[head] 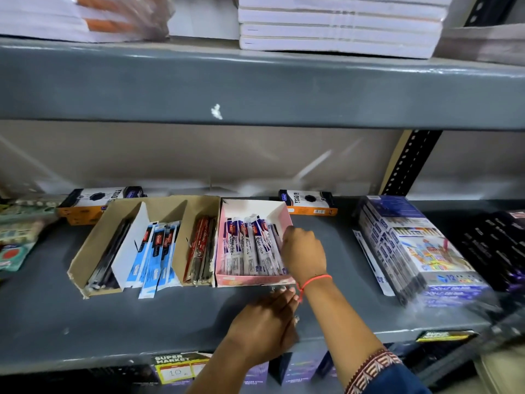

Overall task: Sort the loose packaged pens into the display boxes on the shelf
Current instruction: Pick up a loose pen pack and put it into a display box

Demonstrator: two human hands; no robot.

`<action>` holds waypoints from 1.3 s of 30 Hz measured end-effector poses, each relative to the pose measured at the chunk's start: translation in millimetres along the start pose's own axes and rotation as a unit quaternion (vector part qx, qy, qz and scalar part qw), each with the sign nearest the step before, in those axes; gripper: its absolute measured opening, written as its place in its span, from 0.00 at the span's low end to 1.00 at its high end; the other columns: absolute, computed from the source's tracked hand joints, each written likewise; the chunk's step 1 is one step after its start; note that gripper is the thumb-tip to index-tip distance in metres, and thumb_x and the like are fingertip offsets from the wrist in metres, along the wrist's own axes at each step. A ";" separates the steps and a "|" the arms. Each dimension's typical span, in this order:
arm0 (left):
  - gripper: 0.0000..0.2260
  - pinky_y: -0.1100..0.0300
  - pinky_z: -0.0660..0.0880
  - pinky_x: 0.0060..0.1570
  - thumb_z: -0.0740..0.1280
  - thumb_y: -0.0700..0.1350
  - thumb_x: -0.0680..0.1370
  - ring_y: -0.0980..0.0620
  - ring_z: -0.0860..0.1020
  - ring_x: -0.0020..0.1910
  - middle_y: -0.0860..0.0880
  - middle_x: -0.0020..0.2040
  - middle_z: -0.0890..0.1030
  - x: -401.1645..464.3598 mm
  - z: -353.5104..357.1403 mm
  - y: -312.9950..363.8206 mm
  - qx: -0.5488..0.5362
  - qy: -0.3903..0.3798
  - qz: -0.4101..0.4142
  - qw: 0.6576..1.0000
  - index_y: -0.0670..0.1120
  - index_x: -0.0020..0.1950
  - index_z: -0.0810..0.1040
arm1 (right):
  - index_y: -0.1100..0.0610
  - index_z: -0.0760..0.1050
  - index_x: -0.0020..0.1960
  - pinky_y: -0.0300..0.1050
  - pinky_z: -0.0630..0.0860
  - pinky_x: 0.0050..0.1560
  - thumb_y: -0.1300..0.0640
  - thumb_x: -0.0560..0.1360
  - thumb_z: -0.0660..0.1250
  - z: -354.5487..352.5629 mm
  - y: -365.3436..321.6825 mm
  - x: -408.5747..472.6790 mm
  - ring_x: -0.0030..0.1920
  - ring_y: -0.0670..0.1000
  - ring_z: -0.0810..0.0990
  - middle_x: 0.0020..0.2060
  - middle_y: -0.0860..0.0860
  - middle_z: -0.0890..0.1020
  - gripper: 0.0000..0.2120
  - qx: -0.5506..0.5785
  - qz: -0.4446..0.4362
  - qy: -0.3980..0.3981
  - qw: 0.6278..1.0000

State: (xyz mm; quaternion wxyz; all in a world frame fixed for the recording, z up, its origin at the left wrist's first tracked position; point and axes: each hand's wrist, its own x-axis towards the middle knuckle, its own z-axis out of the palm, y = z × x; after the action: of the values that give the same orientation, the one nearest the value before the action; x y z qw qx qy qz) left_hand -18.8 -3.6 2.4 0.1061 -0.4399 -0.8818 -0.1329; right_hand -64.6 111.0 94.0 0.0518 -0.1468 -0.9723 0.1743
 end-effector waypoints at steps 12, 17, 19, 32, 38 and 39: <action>0.27 0.59 0.59 0.66 0.48 0.52 0.77 0.53 0.72 0.65 0.47 0.67 0.74 -0.3 0.9 0.6 0.008 -0.033 -0.026 0.999 0.44 0.66 0.77 | 0.64 0.73 0.64 0.53 0.76 0.58 0.65 0.77 0.54 -16.8 122.6 -8.9 0.60 0.61 0.80 0.61 0.61 0.78 0.18 -0.099 0.214 0.002 0.972; 0.21 0.59 0.74 0.54 0.55 0.51 0.75 0.54 0.80 0.54 0.49 0.55 0.82 -1.5 3.5 1.1 -0.020 -0.061 -0.015 0.998 0.46 0.54 0.84 | 0.62 0.75 0.62 0.52 0.76 0.58 0.64 0.76 0.55 -7.7 104.4 -10.4 0.60 0.62 0.79 0.61 0.60 0.77 0.18 -0.070 0.180 -0.008 0.981; 0.21 0.59 0.74 0.55 0.55 0.51 0.75 0.54 0.80 0.54 0.50 0.55 0.82 -1.8 2.7 0.0 -0.020 -0.054 -0.019 0.998 0.46 0.54 0.84 | 0.61 0.77 0.60 0.51 0.76 0.57 0.63 0.76 0.56 -2.0 96.7 -10.2 0.61 0.61 0.78 0.60 0.59 0.78 0.16 -0.059 0.163 0.000 0.985; 0.21 0.60 0.74 0.54 0.55 0.51 0.75 0.53 0.81 0.54 0.49 0.55 0.82 -3.2 5.6 -0.5 -0.016 -0.006 -0.008 1.000 0.45 0.54 0.84 | 0.62 0.81 0.51 0.50 0.75 0.56 0.59 0.74 0.60 9.7 104.3 10.4 0.55 0.65 0.78 0.54 0.64 0.80 0.13 0.109 0.194 -0.013 0.975; 0.21 0.61 0.68 0.57 0.55 0.51 0.75 0.53 0.80 0.55 0.49 0.56 0.82 -2.8 6.7 -1.1 0.001 0.010 -0.014 1.000 0.45 0.55 0.84 | 0.63 0.73 0.58 0.48 0.75 0.52 0.67 0.73 0.61 8.2 104.9 11.0 0.55 0.64 0.79 0.55 0.63 0.79 0.13 0.131 0.191 -0.028 0.972; 0.21 0.60 0.67 0.58 0.55 0.51 0.75 0.53 0.80 0.56 0.49 0.57 0.82 -3.0 8.5 -1.5 0.005 0.017 -0.012 1.000 0.44 0.56 0.84 | 0.64 0.72 0.58 0.48 0.75 0.50 0.68 0.73 0.61 7.8 105.2 10.9 0.55 0.64 0.79 0.55 0.64 0.79 0.14 0.141 0.196 -0.034 0.970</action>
State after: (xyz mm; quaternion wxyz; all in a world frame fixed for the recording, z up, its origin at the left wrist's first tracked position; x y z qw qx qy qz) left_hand -18.8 -4.0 -6.8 0.1214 -0.4266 -0.8856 -0.1376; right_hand -48.0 206.0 50.0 0.0040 -0.3196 -0.8915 0.3211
